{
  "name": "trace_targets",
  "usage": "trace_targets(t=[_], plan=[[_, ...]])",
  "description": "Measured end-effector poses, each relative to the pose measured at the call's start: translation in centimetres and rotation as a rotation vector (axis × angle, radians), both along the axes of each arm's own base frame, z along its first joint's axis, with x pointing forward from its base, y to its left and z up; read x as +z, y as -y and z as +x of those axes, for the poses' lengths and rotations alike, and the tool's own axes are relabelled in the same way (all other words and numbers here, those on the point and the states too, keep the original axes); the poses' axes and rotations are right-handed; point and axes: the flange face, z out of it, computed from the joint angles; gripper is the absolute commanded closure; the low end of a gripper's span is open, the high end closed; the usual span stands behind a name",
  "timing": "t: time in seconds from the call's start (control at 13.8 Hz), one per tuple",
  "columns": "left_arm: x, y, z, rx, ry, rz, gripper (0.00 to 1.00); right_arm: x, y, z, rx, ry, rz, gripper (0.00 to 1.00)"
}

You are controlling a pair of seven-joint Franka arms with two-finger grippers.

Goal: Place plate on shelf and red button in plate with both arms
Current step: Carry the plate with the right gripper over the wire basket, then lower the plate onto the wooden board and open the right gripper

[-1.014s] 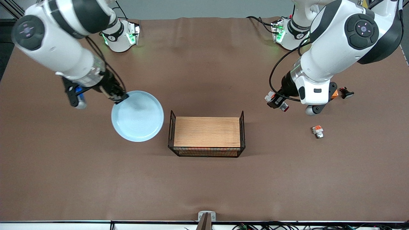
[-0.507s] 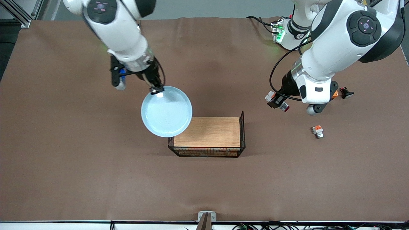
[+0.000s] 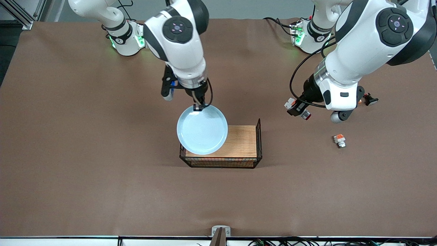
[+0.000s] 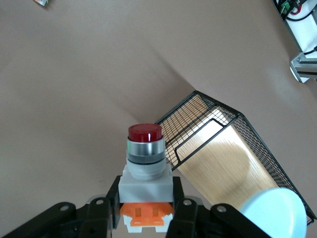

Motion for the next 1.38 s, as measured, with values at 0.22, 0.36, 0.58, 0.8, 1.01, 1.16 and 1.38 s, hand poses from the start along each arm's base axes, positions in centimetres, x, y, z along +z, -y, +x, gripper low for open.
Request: trace_targets(t=[0.22,0.36,0.58,0.8,1.01,1.16,1.38], plan=[[0.0,-0.3,0.1,0.005,0.0,0.0,0.68,-1.9,-3.4,-0.4,-0.041,0.019,-0.018,1.0],[0.0,-0.5,0.2,0.009,0.0,0.0,0.68,-3.0,-5.2,-0.8,-0.054,0.033,-0.03,1.0],[-0.2,-0.6,0.3,0.01,-0.004,0.001,0.68,-4.9,-7.1,-1.8,-0.063,0.05,-0.066,1.0],[-0.4,-0.6,0.4,0.01,-0.006,0.001,0.68,-6.1,-7.8,-1.9,-0.072,0.067,-0.076,1.0],[-0.5,-0.6,0.5,0.011,-0.009,0.001,0.68,-7.0,-7.8,-1.6,-0.077,0.068,-0.085,1.0],[-0.7,-0.6,0.5,0.012,-0.013,0.002,0.68,-7.8,-7.8,-1.4,-0.09,0.08,-0.102,1.0],[-1.0,-0.6,0.7,0.012,-0.018,0.002,0.68,-8.9,-8.3,-1.5,-0.093,0.093,-0.104,1.0]])
